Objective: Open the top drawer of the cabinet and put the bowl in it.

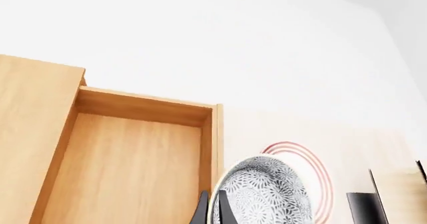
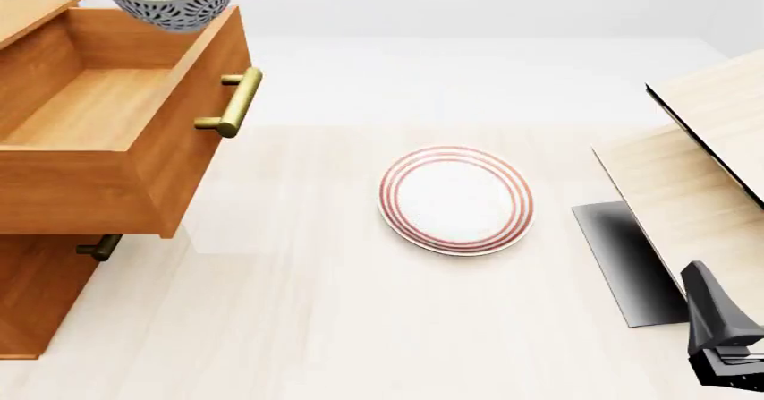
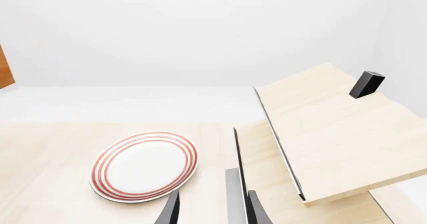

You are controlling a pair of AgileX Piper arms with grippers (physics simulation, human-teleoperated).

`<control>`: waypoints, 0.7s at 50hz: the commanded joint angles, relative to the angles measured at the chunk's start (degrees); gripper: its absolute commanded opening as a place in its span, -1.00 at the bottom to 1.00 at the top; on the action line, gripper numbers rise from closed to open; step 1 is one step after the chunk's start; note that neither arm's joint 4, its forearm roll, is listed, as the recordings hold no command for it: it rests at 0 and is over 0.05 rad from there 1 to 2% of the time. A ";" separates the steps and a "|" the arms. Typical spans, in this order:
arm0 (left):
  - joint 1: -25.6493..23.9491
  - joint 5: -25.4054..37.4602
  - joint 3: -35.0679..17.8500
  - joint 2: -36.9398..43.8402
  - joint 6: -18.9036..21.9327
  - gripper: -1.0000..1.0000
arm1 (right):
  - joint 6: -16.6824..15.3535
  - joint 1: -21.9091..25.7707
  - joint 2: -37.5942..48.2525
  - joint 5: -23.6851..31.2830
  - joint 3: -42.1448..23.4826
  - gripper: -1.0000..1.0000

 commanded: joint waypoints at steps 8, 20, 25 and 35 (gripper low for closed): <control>5.03 -1.03 4.61 -3.95 -1.85 -1.00 | 0.02 0.00 -0.07 0.02 0.03 1.00; 8.21 -1.94 7.85 -6.20 -3.12 -1.00 | -0.01 0.00 -0.08 0.02 0.03 1.00; 9.19 -2.61 9.58 -6.94 -3.77 -1.00 | -0.01 0.01 -0.09 0.01 0.03 1.00; 11.46 -3.79 12.95 -8.70 -4.66 -1.00 | 0.00 0.00 -0.09 0.02 0.03 1.00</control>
